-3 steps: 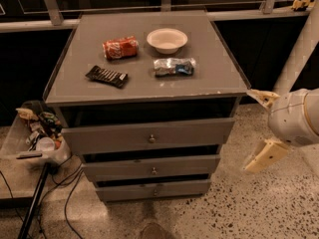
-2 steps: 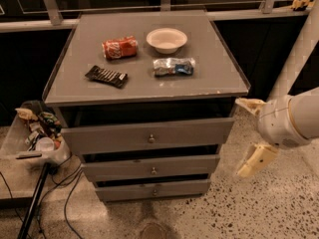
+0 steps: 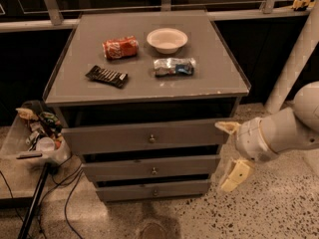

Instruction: Open middle drawer

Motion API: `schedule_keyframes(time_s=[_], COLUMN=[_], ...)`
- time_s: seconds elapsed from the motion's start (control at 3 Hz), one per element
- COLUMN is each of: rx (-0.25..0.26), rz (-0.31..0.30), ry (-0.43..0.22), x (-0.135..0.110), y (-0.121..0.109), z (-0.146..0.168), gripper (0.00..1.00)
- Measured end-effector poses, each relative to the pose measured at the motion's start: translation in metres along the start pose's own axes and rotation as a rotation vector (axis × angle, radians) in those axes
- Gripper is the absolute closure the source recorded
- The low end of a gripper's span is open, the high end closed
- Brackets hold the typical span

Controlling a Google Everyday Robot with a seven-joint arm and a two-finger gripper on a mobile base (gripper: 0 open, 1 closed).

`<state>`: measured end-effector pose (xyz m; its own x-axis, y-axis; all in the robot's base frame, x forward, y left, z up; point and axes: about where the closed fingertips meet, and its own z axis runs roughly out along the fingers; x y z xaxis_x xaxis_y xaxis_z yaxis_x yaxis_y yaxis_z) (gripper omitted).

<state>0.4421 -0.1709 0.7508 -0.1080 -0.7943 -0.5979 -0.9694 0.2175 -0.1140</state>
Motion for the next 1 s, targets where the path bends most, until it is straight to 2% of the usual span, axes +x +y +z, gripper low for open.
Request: schedule_keyframes(time_s=[0.33,0.67,1.0], rx=[-0.037,-0.008,0.069], rz=[0.019,-0.031,-0.083], ry=[-0.034,-0.035,-0.023], x=[0.016,0.025,0.038], y=[0.005,0.012,0.010], z=[0.035,0.064,0.090], gripper=[0.00,0.00,0.00])
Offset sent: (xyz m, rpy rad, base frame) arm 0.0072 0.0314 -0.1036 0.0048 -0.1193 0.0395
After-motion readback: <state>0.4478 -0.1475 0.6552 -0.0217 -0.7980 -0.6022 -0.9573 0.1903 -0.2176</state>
